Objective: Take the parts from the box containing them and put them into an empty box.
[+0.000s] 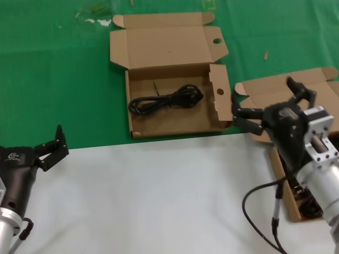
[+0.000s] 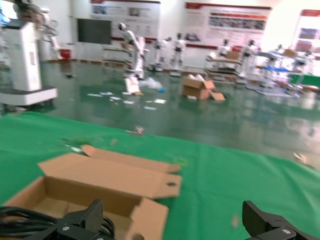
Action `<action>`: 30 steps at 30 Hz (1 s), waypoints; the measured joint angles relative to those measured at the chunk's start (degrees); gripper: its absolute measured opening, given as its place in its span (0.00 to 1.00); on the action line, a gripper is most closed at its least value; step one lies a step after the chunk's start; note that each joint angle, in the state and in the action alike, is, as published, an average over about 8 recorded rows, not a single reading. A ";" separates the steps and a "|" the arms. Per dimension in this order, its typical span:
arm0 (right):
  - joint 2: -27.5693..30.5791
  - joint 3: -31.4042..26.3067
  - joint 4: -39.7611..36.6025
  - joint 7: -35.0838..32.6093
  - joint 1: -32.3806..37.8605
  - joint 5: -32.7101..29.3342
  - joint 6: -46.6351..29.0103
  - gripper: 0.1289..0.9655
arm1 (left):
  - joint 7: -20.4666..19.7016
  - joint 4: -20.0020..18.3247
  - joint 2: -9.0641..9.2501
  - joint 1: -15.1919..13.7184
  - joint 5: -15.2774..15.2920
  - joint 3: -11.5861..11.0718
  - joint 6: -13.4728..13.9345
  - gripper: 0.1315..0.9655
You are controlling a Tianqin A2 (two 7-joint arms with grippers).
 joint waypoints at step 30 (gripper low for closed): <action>-0.49 2.10 0.13 -2.14 -4.61 5.31 5.08 1.00 | 0.00 0.00 0.00 0.00 0.00 0.00 0.00 1.00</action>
